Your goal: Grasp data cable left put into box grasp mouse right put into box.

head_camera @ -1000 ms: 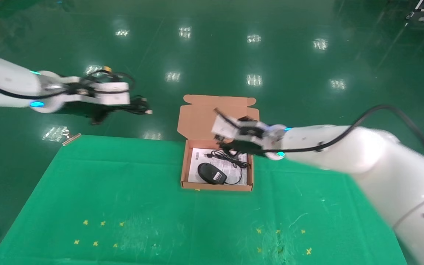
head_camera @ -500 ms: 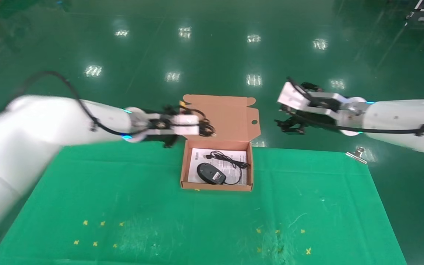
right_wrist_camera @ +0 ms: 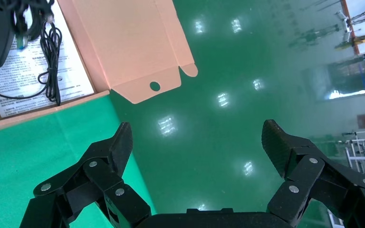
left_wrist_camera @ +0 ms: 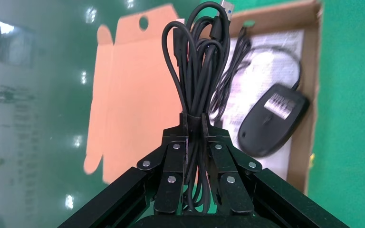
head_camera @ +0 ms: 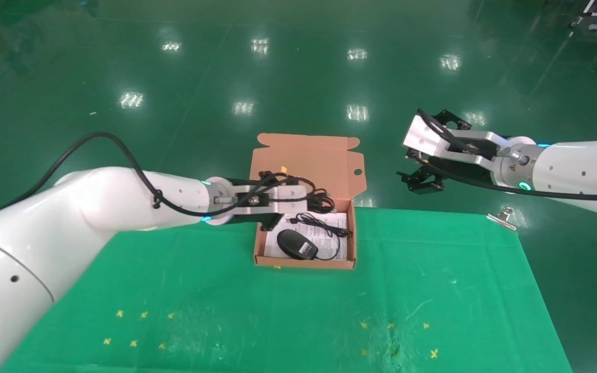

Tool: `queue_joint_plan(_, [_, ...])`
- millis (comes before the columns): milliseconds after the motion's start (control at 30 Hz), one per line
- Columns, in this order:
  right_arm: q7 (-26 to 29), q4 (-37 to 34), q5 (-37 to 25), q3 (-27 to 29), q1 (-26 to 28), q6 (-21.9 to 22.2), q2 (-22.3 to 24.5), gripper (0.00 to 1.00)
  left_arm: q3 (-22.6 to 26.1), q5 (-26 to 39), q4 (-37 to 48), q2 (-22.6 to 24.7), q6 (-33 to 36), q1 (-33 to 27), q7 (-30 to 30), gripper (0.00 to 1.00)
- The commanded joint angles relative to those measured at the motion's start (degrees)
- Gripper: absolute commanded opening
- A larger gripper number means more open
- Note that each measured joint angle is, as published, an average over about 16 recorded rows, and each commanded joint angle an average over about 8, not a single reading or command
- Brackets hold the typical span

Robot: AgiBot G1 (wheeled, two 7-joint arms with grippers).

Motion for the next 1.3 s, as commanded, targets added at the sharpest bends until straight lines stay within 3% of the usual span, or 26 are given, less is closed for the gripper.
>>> queue_joint_plan(33, [0.8,0.5,-0.6,0.0,-0.1,0.0,0.1,1.00,1.2,-1.8,-0.5,0.0,-0.2,0.1,0.4,0.17])
queue_joint_plan(233, [1.6,1.3,-1.3,-0.1,-0.2,-0.1,0.4,1.00,3.2,-4.7,-0.5,0.2,-0.3,0.3,-0.2,0.92])
queue_joint_plan(267, [1.7,1.3,-1.4,-0.1,-0.2,-0.1,0.4,1.00,3.3,-4.9,-0.4,0.3,-0.3,0.3,-0.2,1.00])
queue_joint_plan(767, [1.6,1.2,-1.4,0.1,0.2,0.1,0.3,1.00,2.5,-5.3,-2.7,-1.4,-1.0,-0.7,-0.3,1.00])
queue_joint_plan(1067, [-0.5,2.6,-2.5,0.9,4.6,-0.1,0.4,1.00,-0.5,-6.2,-2.4,-2.6,-7.4,-6.8,-0.7,1.00])
queue_joint_plan(1300, [-2.3,3.8,-0.6,1.8,4.8,-2.1,0.8,1.00,-3.2,-8.9,-3.4,-4.4,-6.0,-6.0,-1.5,1.00])
